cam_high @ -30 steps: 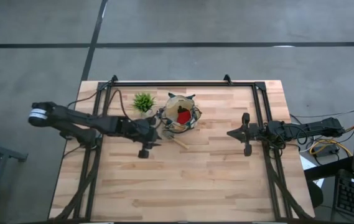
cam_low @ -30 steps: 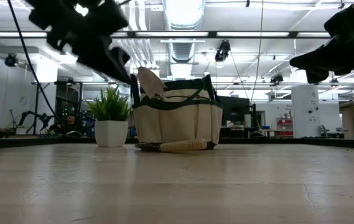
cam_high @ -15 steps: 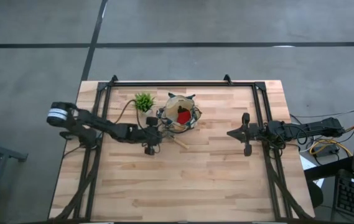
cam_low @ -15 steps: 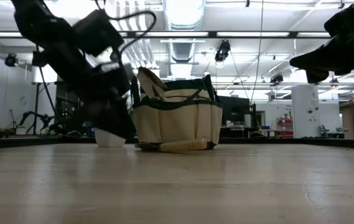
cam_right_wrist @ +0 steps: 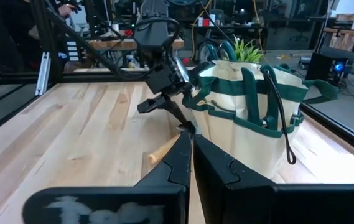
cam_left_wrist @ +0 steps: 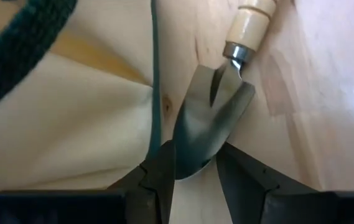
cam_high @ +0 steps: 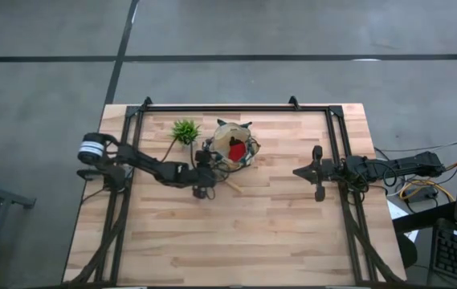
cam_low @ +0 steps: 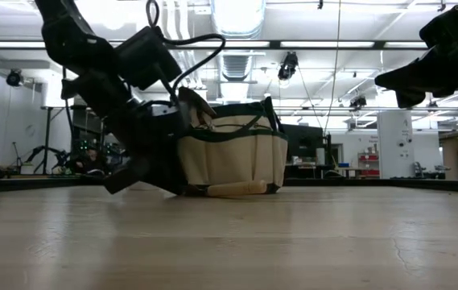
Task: Pick & Place Garden tools in Gardening bag
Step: Put the brown trowel into the white gardening bag
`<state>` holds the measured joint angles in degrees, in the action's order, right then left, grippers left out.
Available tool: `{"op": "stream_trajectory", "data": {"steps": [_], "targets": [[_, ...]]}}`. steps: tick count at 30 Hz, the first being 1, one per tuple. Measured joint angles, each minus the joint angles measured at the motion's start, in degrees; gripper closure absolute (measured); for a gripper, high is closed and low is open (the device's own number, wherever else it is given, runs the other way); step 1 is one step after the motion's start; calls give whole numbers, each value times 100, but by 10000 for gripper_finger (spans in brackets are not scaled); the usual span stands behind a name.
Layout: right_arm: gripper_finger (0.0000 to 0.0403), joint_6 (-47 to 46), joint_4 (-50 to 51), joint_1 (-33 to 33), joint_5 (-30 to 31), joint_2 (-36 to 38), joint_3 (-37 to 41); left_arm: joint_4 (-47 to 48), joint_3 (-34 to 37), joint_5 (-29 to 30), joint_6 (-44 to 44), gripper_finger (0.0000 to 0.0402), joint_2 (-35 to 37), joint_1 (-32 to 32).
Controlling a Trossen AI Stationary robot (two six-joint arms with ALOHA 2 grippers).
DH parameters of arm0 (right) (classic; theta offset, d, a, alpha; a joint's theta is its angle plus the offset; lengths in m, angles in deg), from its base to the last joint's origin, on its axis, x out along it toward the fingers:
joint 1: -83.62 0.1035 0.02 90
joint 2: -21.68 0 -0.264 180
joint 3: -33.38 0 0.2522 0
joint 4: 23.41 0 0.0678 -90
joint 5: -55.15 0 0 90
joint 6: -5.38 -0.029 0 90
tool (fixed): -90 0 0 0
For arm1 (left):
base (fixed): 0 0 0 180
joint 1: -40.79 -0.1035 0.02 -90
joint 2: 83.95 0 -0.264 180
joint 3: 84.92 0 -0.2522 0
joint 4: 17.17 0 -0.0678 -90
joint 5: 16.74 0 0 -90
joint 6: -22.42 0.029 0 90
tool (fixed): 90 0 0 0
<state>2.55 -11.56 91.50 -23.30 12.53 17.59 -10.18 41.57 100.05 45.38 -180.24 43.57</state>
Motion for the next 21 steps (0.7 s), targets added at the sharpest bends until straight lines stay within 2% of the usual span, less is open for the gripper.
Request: {"op": "stream_trajectory", "data": {"steps": [10,13,18,21], "targets": [[390,-6,0,0,2,0,0,-385,-203,2,114,290,-419,-7],[390,0,0,0,0,0,0,-380,-284,-59,101,317,-513,-7],[390,-1,0,0,1,0,0,-314,-370,-107,90,386,-430,17],[390,2,0,-2,3,0,0,-233,-373,-239,23,393,-281,76]]}}
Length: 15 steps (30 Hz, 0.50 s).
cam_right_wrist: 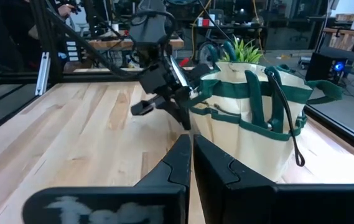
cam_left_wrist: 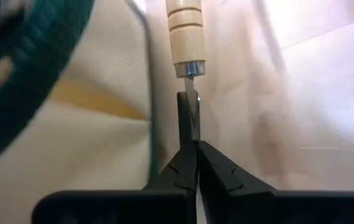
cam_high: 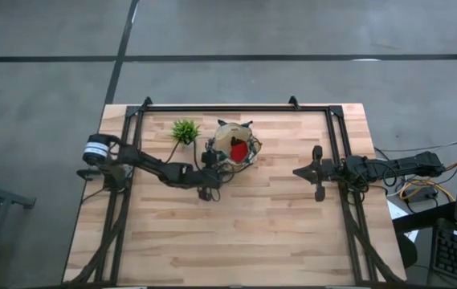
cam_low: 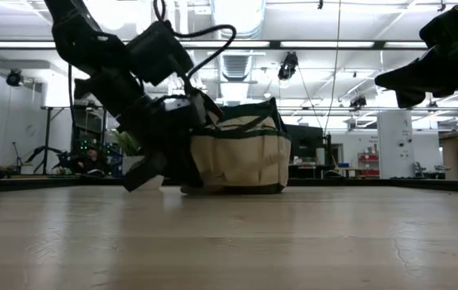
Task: Pick & Place Garden tools in Gardening bag
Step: Put the brown trowel into the white gardening bag
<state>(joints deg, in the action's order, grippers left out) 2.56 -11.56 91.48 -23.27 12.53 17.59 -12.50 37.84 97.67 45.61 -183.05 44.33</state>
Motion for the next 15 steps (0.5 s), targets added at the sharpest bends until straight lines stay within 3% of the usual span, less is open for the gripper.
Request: {"op": "stream_trajectory", "data": {"steps": [15], "targets": [[390,-9,0,0,-1,0,0,518,55,-125,-240,397,941,664]]}}
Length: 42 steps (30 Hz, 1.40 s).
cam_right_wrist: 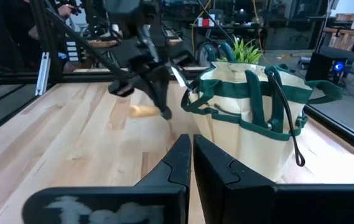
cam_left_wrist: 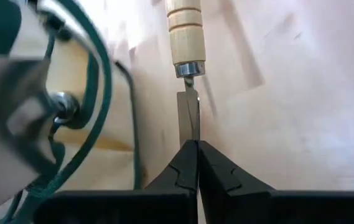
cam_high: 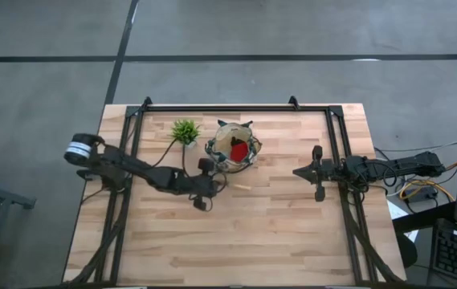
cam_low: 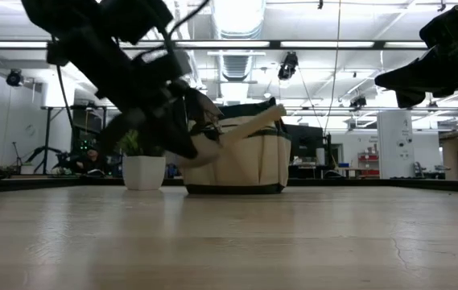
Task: Pick & Place Garden tools in Gardening bag
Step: Put the brown trowel into the white gardening bag
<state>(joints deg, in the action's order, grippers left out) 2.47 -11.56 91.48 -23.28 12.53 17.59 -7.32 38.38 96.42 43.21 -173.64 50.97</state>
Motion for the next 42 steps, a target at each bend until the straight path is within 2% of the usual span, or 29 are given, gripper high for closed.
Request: {"op": "stream_trajectory", "data": {"steps": [3,8,12,16,25,29,31,35,38,42], "targets": [[390,8,0,1,0,0,0,-2,2,0,-17,397,138,138],[390,5,9,2,0,0,0,-106,-20,2,-519,396,450,244],[390,2,6,2,0,0,0,-115,-11,-218,-747,398,826,264],[390,8,4,2,-3,0,0,-107,-4,-347,-1539,395,1205,264],[390,252,-7,2,1,0,0,-47,-1,-1744,-3556,397,1889,260],[390,577,-141,2,1,0,0,-60,0,-2425,-4124,395,2031,242],[390,719,-145,2,8,2,0,-230,2,-2547,-4384,396,2041,242],[390,673,-700,2,2,-22,0,-762,2,-2560,-4598,397,1983,218],[390,231,-1548,1,4,-45,0,-1210,1,-2559,-4476,395,1943,172],[390,-669,-2303,2,-1,-38,0,-1333,-38,-2544,-4016,398,1942,61]]}}
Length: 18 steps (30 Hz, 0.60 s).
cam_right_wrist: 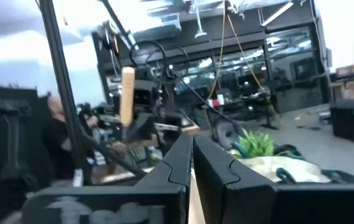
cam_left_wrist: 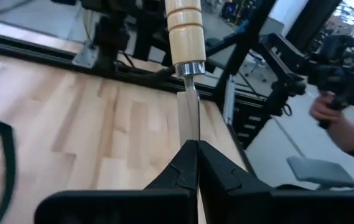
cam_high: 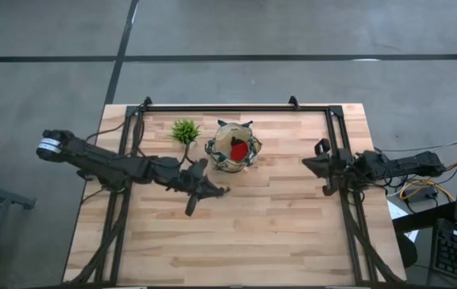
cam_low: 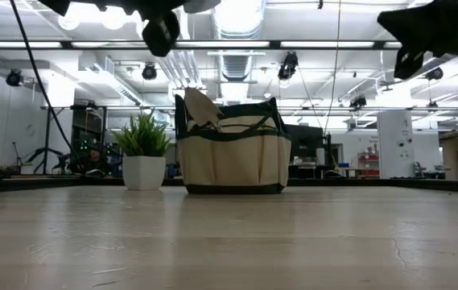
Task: Pick & Place Garden tools in Gardening bag
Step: Put the brown trowel into the white gardening bag
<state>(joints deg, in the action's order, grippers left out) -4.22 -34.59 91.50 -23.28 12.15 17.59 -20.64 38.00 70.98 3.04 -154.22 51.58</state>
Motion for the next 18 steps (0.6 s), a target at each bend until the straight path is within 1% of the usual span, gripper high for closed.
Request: {"op": "stream_trajectory", "data": {"steps": [2,4,7,9,12,15,18], "targets": [[390,-216,-62,0,-4,-48,0,-115,-3,37,104,398,-4,-79],[390,-360,-60,4,-31,-152,0,-439,15,223,114,397,-6,-110],[390,-105,-114,15,-245,-513,0,-745,30,436,10,393,-6,-154],[390,252,-288,15,-255,-842,0,-815,9,437,-107,394,-6,-226],[390,1084,-791,15,-302,-1445,-78,-937,-50,454,-395,397,-8,-343],[390,1662,-834,14,-293,-2098,-463,-910,-58,452,-722,397,-8,-446],[390,2209,-843,13,-32,-2783,-955,-927,-58,444,-1130,391,-8,-551]]}}
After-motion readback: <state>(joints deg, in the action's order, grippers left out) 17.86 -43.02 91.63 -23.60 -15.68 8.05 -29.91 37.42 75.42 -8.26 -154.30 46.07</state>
